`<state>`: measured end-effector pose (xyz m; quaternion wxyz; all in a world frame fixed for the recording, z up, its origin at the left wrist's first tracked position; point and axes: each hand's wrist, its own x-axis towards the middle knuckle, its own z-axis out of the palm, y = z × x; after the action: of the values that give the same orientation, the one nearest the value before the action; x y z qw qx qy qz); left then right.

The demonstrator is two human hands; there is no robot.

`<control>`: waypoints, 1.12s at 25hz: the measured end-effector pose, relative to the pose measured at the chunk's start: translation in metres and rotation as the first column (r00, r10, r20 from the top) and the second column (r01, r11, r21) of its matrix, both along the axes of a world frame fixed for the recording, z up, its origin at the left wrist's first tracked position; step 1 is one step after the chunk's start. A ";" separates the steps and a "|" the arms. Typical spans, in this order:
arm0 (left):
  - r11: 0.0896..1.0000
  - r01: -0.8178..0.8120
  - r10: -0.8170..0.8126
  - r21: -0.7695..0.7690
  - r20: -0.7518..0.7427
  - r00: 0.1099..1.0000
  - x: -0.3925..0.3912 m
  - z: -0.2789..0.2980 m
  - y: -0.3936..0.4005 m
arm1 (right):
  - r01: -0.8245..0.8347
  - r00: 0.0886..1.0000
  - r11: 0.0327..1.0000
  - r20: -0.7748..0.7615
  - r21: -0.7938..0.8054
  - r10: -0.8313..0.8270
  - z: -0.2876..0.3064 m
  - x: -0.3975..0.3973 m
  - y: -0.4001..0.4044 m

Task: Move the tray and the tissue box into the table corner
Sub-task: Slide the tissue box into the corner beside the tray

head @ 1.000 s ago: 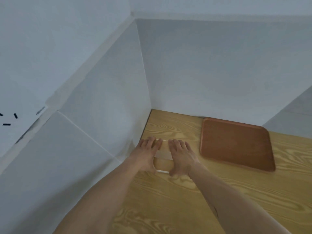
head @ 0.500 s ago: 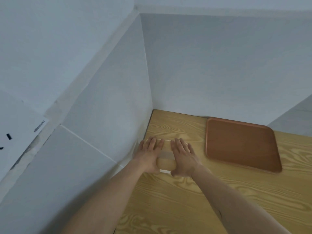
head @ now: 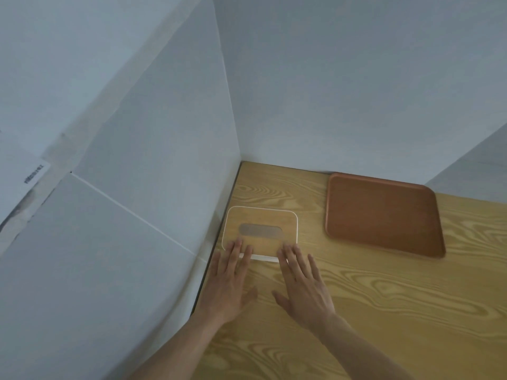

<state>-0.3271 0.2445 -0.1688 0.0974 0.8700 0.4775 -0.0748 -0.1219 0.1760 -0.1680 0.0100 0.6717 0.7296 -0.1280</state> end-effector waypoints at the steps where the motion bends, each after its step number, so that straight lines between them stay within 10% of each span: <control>1: 1.000 -0.005 0.005 -0.001 0.001 1.000 0.001 0.001 0.000 | 0.002 1.000 1.000 0.001 -0.008 -0.002 0.000 0.000 0.001; 28: 0.975 -0.070 0.023 -0.210 -0.216 0.976 0.061 0.048 0.146 | 0.120 0.993 0.975 0.037 -0.186 -0.115 0.027 0.025 0.147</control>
<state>-0.2659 0.3905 -0.1204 0.1416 0.8298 0.4946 -0.2163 -0.0965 0.3227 -0.1414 0.0752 0.7113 0.6732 -0.1879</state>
